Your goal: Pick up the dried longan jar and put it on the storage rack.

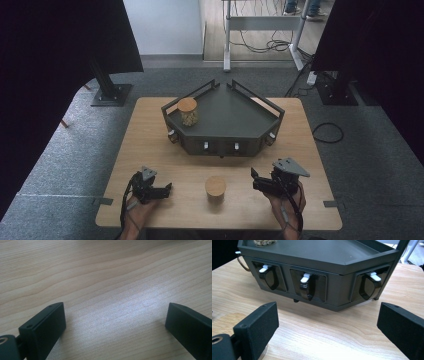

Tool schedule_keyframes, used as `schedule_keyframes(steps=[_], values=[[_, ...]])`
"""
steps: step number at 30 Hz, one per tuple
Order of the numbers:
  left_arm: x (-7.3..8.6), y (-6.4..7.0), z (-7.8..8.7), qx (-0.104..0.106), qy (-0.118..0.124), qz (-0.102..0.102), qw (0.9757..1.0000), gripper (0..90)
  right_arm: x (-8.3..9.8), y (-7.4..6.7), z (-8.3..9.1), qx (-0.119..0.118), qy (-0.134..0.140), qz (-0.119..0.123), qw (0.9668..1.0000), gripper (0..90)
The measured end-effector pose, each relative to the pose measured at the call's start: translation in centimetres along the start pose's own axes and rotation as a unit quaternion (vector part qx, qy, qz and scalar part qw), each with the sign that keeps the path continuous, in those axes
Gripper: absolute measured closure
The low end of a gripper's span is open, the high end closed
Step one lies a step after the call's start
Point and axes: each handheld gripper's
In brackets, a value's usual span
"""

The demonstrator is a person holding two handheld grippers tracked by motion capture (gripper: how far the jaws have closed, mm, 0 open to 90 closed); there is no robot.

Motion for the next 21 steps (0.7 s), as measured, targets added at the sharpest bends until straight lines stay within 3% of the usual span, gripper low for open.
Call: schedule_keyframes(steps=[21], values=[[0.2,-0.2,0.0,0.005,0.004,-0.003,1.0000,4.5,-0.5,-1.6,-1.3,-0.025,-0.007,0.014,0.9996,3.4]])
Point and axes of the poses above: each handheld gripper's, and its own axes: z roughly backward along the jaws, x roughly out of its underside, y roughly to its right, and after that the axes turned 14 degrees about -y, right-handed
